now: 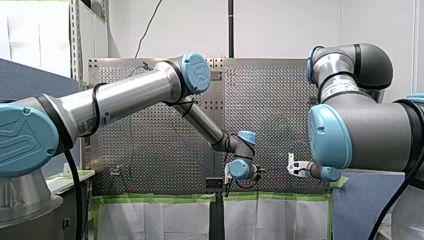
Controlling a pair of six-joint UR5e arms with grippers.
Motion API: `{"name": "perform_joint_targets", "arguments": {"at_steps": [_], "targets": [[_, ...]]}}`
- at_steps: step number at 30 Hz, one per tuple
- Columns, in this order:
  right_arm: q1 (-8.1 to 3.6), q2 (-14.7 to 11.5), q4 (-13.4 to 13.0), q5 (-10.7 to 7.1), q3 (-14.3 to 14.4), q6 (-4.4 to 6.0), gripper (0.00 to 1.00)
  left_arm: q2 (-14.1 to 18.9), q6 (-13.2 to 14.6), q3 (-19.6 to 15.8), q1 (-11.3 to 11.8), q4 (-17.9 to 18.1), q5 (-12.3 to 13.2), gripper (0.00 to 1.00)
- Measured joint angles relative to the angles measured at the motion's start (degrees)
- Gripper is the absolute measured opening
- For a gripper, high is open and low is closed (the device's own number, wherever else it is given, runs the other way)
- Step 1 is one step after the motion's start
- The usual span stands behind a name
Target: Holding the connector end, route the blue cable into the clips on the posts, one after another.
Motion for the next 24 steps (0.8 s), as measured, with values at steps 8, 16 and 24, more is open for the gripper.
{"name": "perform_joint_targets", "arguments": {"at_steps": [8,16,24], "targets": [[-0.04,0.09,-0.10,-0.01,0.00,0.12,0.00,3.82,0.42,-3.94,-0.32,3.82,-0.56,0.98],[-0.08,0.15,-0.35,-0.01,-0.01,0.36,0.00,8.12,-0.13,-8.25,-0.19,8.10,-3.16,0.98],[-0.17,0.17,-0.69,-0.29,-0.01,0.70,0.00,12.58,-3.62,-12.70,0.19,12.57,-5.25,0.98]]}}
